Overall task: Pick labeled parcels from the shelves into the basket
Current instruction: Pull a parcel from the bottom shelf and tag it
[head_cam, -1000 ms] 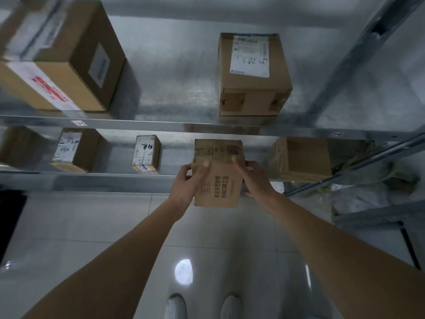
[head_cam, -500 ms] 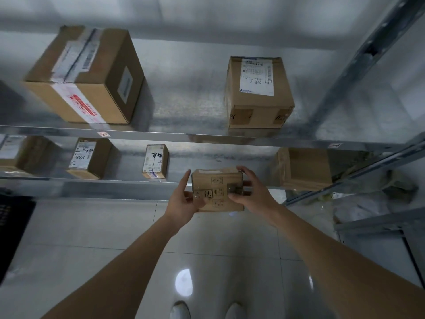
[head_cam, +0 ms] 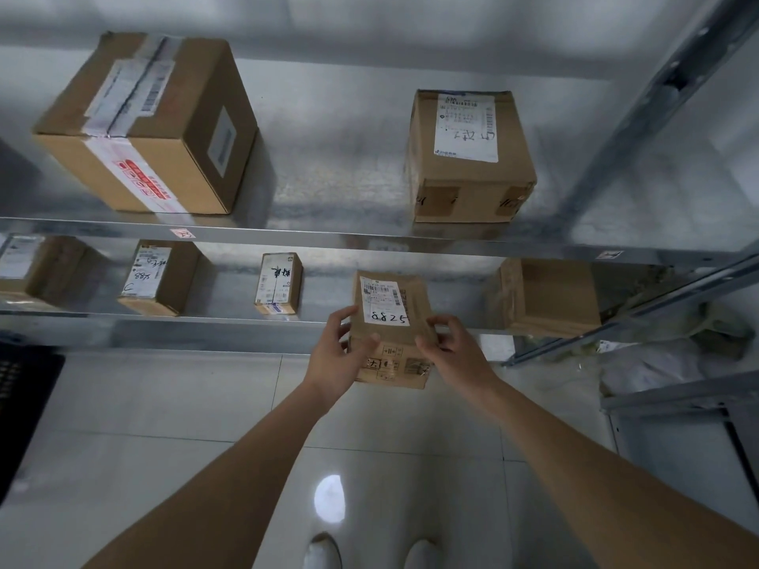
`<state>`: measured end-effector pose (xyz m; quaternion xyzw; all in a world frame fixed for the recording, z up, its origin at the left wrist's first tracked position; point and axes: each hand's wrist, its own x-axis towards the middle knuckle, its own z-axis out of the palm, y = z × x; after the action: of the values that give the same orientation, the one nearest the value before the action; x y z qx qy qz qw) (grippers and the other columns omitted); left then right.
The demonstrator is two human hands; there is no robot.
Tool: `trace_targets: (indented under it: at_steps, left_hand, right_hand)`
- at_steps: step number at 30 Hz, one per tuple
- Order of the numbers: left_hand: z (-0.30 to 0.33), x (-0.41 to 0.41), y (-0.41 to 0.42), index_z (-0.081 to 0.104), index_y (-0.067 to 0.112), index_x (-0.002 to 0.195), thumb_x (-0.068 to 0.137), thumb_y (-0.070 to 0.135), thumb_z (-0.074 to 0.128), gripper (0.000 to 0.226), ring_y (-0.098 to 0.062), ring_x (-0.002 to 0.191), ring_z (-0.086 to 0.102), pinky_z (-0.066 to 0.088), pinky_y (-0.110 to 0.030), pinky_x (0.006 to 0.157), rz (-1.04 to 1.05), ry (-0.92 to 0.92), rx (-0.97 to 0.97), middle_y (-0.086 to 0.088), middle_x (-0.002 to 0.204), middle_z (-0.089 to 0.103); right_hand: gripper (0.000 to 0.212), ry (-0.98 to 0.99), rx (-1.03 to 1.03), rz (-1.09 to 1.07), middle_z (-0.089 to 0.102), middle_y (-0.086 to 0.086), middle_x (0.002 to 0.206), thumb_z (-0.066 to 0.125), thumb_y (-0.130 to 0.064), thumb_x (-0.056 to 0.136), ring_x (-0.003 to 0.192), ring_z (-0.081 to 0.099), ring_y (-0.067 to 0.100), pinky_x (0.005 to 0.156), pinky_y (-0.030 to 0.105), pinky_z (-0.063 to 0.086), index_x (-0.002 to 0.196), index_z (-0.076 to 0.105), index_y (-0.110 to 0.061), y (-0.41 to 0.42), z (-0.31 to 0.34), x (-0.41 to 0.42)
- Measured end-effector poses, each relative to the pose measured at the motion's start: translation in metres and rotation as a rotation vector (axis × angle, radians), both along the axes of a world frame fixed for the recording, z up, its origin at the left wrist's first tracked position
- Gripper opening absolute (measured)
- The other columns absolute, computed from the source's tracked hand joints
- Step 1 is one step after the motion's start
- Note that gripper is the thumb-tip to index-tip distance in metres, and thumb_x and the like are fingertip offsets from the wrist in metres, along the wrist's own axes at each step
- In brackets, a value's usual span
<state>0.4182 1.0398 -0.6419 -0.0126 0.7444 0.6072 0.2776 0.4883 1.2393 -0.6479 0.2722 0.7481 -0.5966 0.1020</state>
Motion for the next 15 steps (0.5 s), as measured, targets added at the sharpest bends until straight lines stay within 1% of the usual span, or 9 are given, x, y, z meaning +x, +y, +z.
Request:
trace_targets:
  at_steps: [2,4,6,8,9,10,12,13,15]
  left_hand:
    - [-0.008,-0.004,0.002,0.040,0.047,0.139,0.087,0.035,0.073,0.063,-0.019,0.120,0.057,0.057,-0.045,0.092,-0.036,0.009,-0.022,0.008,0.135,0.057]
    - [-0.017,-0.009,0.006,0.036,0.047,0.144,0.089,0.028,0.072,0.069,-0.019,0.124,0.053,0.055,-0.046,0.096,-0.085,0.026,-0.062,0.009,0.138,0.055]
    - [-0.024,-0.014,0.011,0.032,0.044,0.148,0.089,0.021,0.071,0.074,-0.019,0.126,0.052,0.054,-0.046,0.097,-0.140,0.062,-0.104,0.010,0.138,0.054]
    - [-0.034,-0.022,0.015,0.029,0.040,0.150,0.088,0.019,0.072,0.079,-0.020,0.127,0.051,0.052,-0.049,0.099,-0.182,0.093,-0.149,0.009,0.139,0.054]
    - [-0.039,-0.026,0.016,0.028,0.039,0.151,0.087,0.019,0.073,0.081,-0.021,0.127,0.051,0.052,-0.050,0.099,-0.200,0.110,-0.172,0.008,0.139,0.054]
    - [-0.045,-0.032,0.017,0.028,0.038,0.152,0.086,0.020,0.073,0.082,-0.021,0.127,0.052,0.052,-0.051,0.099,-0.218,0.129,-0.190,0.008,0.139,0.054]
    - [-0.056,-0.043,0.021,0.027,0.037,0.152,0.085,0.022,0.073,0.083,-0.020,0.126,0.052,0.052,-0.051,0.097,-0.248,0.152,-0.211,0.008,0.138,0.055]
    - [-0.063,-0.049,0.023,0.027,0.036,0.153,0.085,0.022,0.074,0.083,-0.020,0.126,0.052,0.053,-0.051,0.097,-0.256,0.155,-0.216,0.009,0.138,0.055]
    - [-0.078,-0.061,0.028,0.026,0.035,0.153,0.085,0.019,0.075,0.085,-0.018,0.126,0.053,0.052,-0.049,0.099,-0.260,0.153,-0.231,0.009,0.138,0.056]
  right_hand:
    - [0.049,0.008,0.011,0.037,0.065,-0.002,0.132,0.066,-0.030,0.099,0.109,0.068,0.010,0.074,0.014,0.052,0.143,0.045,-0.034,0.002,-0.006,0.000]
    - [0.057,0.000,0.030,0.080,0.057,-0.008,0.139,0.061,-0.030,0.102,0.116,0.062,0.010,0.080,0.012,0.049,0.153,0.037,-0.034,0.004,-0.012,0.001]
    - [0.059,-0.017,0.050,0.113,0.051,-0.010,0.144,0.057,-0.031,0.104,0.123,0.057,0.012,0.088,0.018,0.051,0.157,0.032,-0.036,0.004,-0.020,0.000]
    - [0.062,-0.008,0.055,0.119,0.048,-0.007,0.151,0.058,-0.032,0.103,0.130,0.055,0.015,0.101,0.033,0.052,0.158,0.030,-0.036,0.005,-0.030,-0.003]
    - [0.063,-0.003,0.059,0.118,0.047,-0.005,0.153,0.059,-0.031,0.102,0.132,0.054,0.017,0.105,0.037,0.051,0.158,0.029,-0.035,0.006,-0.035,-0.006]
    - [0.065,-0.005,0.063,0.118,0.047,-0.004,0.153,0.060,-0.029,0.102,0.133,0.053,0.018,0.105,0.035,0.050,0.158,0.029,-0.033,0.007,-0.040,-0.010]
    - [0.067,-0.021,0.073,0.114,0.048,-0.003,0.152,0.062,-0.027,0.101,0.132,0.054,0.017,0.101,0.029,0.048,0.159,0.029,-0.031,0.012,-0.051,-0.020]
    - [0.068,-0.024,0.073,0.113,0.048,-0.003,0.152,0.063,-0.027,0.101,0.131,0.054,0.016,0.101,0.029,0.048,0.159,0.029,-0.031,0.015,-0.056,-0.026]
    - [0.070,-0.015,0.071,0.123,0.046,-0.004,0.153,0.064,-0.026,0.100,0.129,0.055,0.014,0.107,0.034,0.048,0.159,0.028,-0.031,0.021,-0.068,-0.037]
